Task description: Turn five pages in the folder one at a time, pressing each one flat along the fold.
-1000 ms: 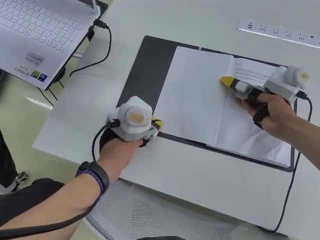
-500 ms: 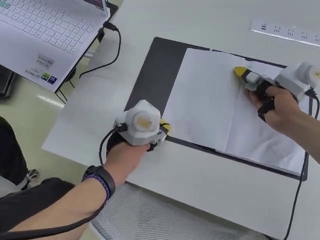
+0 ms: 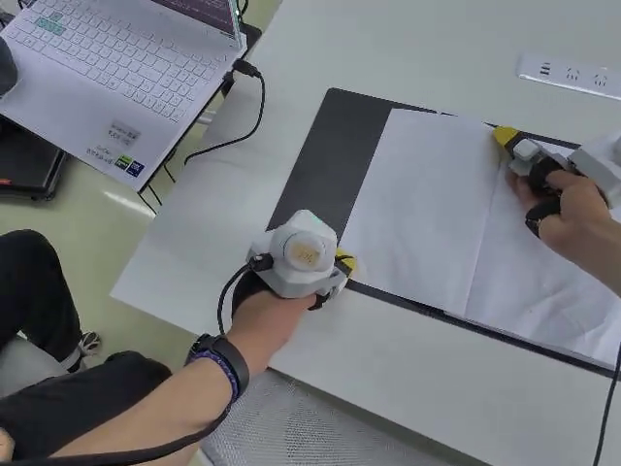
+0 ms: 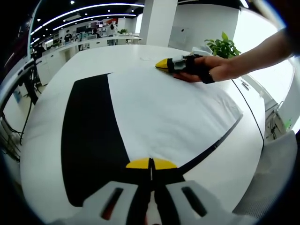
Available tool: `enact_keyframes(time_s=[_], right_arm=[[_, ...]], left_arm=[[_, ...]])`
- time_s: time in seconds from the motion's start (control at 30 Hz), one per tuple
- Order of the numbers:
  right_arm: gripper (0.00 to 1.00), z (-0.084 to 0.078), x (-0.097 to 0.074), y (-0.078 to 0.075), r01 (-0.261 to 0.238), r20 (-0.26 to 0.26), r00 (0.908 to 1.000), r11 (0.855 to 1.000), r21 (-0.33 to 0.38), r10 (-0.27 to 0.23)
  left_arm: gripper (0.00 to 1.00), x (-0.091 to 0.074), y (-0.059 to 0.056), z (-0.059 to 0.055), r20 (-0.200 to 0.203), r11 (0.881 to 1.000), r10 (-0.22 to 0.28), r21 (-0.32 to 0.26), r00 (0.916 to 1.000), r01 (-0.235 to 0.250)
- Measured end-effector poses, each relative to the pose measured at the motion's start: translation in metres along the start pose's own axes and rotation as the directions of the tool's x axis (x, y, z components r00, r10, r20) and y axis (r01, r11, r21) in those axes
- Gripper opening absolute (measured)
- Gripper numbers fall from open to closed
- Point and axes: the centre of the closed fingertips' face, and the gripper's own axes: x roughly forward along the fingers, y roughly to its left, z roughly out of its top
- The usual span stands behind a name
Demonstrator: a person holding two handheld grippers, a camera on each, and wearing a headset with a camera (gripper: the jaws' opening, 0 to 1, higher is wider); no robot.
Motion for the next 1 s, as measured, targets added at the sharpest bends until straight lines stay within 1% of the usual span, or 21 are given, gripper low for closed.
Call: enact_keyframes(time_s=[0.17, 0.23, 0.3, 0.4, 0.53, 0.57, 0.6, 0.63, 0.67, 0.7, 0.73, 0.77, 0.87, 0.93, 1.0], right_arm=[[0.0, -0.009, -0.011, 0.003, -0.014, -0.012, 0.9998, 1.0, -0.004, 0.014], [0.0, -0.014, -0.016, 0.005, -0.025, -0.015, 0.9996, 1.0, -0.007, 0.025], [0.0, -0.022, -0.022, 0.01, -0.044, -0.035, 0.9985, 0.999, -0.017, 0.043], [0.0, -0.032, -0.032, 0.014, -0.066, -0.061, 0.9961, 0.998, -0.017, 0.065], [0.0, -0.046, -0.043, 0.019, -0.093, -0.102, 0.9908, 0.995, -0.037, 0.088], [0.0, -0.051, -0.047, 0.021, -0.106, -0.12, 0.9878, 0.993, -0.053, 0.099], [0.0, -0.054, -0.05, 0.022, -0.112, -0.129, 0.9864, 0.991, -0.068, 0.102], [0.0, -0.058, -0.054, 0.023, -0.114, -0.131, 0.9858, 0.991, -0.066, 0.104], [0.0, -0.061, -0.058, 0.026, -0.118, -0.137, 0.9847, 0.991, -0.068, 0.108], [0.0, -0.068, -0.066, 0.034, -0.123, -0.142, 0.9836, 0.99, -0.069, 0.112], [0.0, -0.071, -0.07, 0.039, -0.125, -0.144, 0.983, 0.99, -0.069, 0.114], [0.0, -0.077, -0.078, 0.047, -0.13, -0.149, 0.9817, 0.989, -0.069, 0.118], [0.0, -0.089, -0.091, 0.059, -0.144, -0.169, 0.9772, 0.986, -0.08, 0.129], [0.0, -0.093, -0.1, 0.064, -0.146, -0.173, 0.9762, 0.986, -0.076, 0.132], [0.0, -0.098, -0.107, 0.067, -0.15, -0.176, 0.9751, 0.986, -0.076, 0.135]], left_arm=[[0.0, 0.0, 0.0, 0.0, 0.002, 1.0, 0.002, -0.016, 1.0, -0.002], [0.0, 0.0, 0.0, 0.0, 0.001, 1.0, 0.001, -0.012, 1.0, -0.001], [0.0, 0.0, 0.0, 0.0, 0.001, 1.0, 0.001, -0.01, 1.0, -0.001], [0.0, 0.0, 0.0, 0.0, 0.003, 1.0, 0.002, -0.017, 1.0, -0.002], [0.0, 0.0, -0.001, 0.0, 0.004, 1.0, 0.0, -0.02, 1.0, 0.0], [0.0, 0.0, -0.001, 0.0, 0.003, 1.0, 0.0, -0.021, 1.0, 0.0], [0.0, 0.0, -0.001, 0.0, 0.003, 1.0, -0.002, -0.02, 1.0, 0.002], [0.0, 0.0, -0.001, 0.0, 0.003, 1.0, -0.002, -0.016, 1.0, 0.003], [0.0, 0.0, -0.001, 0.0, 0.002, 1.0, -0.003, -0.011, 1.0, 0.003], [0.0, 0.0, -0.001, 0.0, 0.002, 1.0, -0.004, -0.011, 1.0, 0.004], [0.0, 0.0, -0.001, 0.0, 0.003, 1.0, -0.005, -0.012, 1.0, 0.005], [0.0, 0.0, -0.001, 0.0, 0.003, 1.0, -0.007, -0.014, 1.0, 0.007], [0.0, 0.0, -0.001, 0.0, 0.003, 1.0, -0.008, -0.009, 1.0, 0.008], [0.0, 0.0, -0.001, 0.0, 0.002, 1.0, -0.009, -0.006, 1.0, 0.009], [0.0, 0.0, -0.001, 0.0, 0.0, 1.0, -0.015, -0.017, 0.9999, 0.015]])
